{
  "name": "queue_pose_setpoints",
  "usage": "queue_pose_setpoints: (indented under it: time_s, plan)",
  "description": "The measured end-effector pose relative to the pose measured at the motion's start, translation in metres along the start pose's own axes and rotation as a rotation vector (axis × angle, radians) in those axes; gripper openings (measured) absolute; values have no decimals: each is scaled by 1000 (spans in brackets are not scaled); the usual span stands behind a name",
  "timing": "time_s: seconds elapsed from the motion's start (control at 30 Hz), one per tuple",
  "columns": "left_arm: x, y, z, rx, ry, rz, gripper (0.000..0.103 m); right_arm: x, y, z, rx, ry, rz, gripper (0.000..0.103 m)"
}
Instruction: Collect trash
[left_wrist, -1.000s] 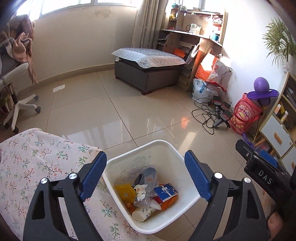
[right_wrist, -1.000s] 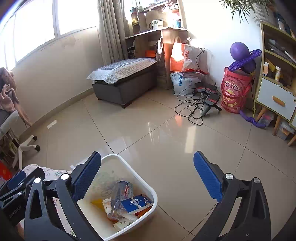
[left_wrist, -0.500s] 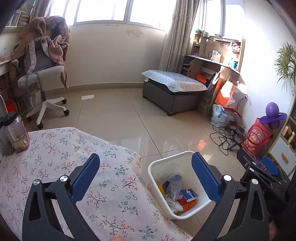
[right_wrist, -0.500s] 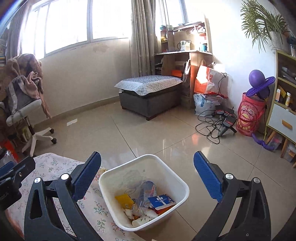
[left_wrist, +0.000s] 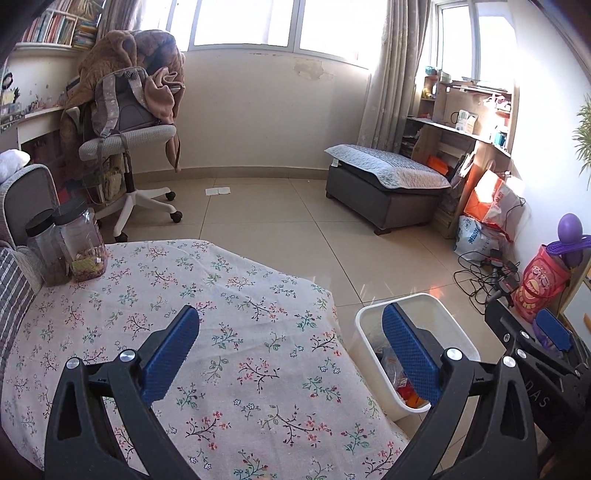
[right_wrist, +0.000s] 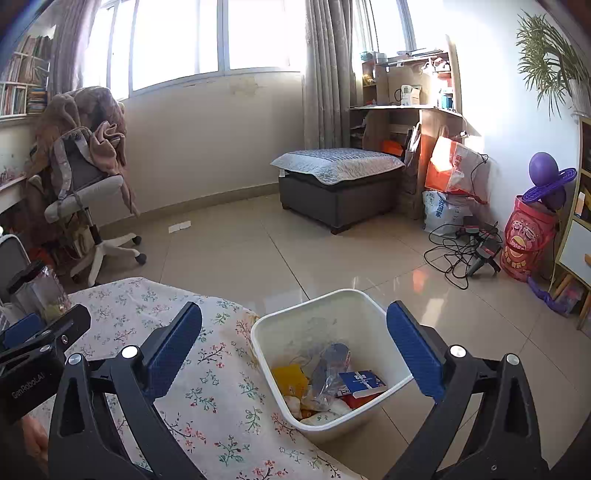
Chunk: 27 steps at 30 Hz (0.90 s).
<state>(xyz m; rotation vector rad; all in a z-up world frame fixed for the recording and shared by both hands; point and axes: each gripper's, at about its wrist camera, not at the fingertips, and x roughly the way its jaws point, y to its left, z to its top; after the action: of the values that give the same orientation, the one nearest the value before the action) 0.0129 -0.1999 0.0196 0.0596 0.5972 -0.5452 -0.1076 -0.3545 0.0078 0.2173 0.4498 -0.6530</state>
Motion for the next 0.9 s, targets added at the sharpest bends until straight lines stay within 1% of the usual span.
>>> queue_pose_setpoints:
  time_s: [0.2, 0.5, 0.8, 0.9]
  plan:
    - [2, 7, -5, -10, 34, 18, 97, 4, 4, -2, -21, 15, 10, 96]
    - [5, 5, -8, -1, 52, 63, 96, 5, 9, -5, -42, 24, 14, 96]
    - [7, 10, -9, -16, 68, 81, 96, 10, 8, -6, -46, 47, 8, 96]
    - [7, 9, -8, -10, 68, 98, 96, 11, 8, -6, -45, 49, 7, 96]
